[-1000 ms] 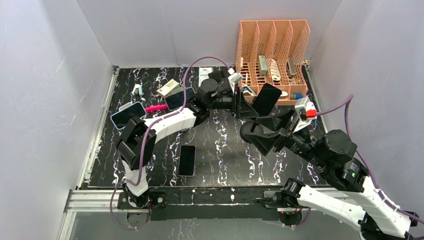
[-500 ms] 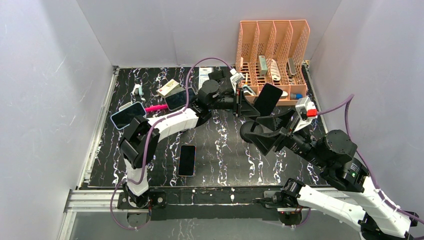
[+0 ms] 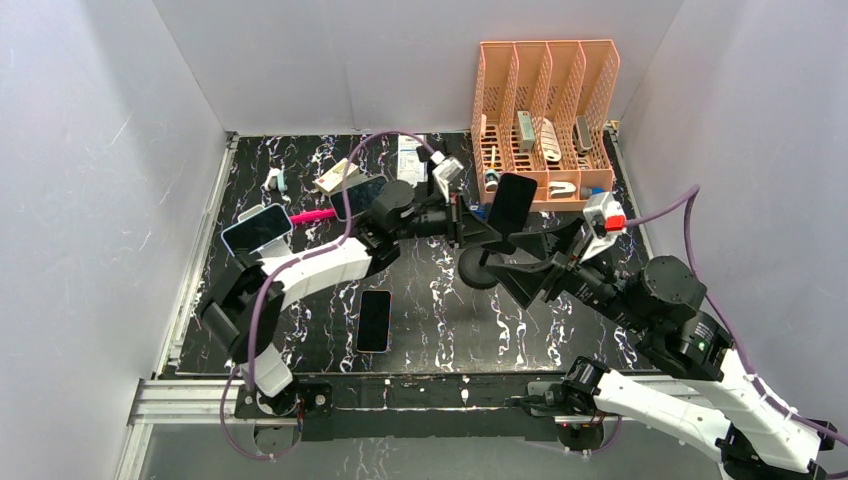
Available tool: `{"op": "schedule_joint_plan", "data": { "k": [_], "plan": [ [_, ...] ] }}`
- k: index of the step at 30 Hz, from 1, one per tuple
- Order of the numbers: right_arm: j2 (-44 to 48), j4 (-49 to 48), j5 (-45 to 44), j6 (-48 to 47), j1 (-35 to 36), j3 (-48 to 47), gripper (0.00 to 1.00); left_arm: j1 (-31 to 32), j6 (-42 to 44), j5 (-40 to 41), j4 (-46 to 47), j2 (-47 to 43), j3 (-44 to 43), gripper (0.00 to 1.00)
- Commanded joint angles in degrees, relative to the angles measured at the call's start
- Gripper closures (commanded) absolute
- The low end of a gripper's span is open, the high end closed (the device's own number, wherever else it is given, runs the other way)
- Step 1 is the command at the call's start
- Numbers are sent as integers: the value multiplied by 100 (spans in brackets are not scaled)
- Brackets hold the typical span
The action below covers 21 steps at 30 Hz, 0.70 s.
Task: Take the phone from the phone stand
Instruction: Move the phone stand with the phone to the center of the board.
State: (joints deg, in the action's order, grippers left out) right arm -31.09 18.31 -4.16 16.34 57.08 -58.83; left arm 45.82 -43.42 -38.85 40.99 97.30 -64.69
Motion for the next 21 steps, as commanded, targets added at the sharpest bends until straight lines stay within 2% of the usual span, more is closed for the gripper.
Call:
{"op": "schedule_joint_plan", "data": {
  "k": [1,6,14,21],
  "plan": [
    [-187,-272,-103,-110,8,-276,18,-16,209,790,151,-1168,658,100],
    [-510,-459,-273,-123,5,-343,18,-15,207,1481,-4,-2145,1481,100],
    [-1079,-770,-574,-159,14,-367,18,25,6,2110,-415,-3510,2613,100],
    [-1337,-919,-1589,90,6,-177,14,41,20,2458,-946,-4345,3197,100]
  ]
}}
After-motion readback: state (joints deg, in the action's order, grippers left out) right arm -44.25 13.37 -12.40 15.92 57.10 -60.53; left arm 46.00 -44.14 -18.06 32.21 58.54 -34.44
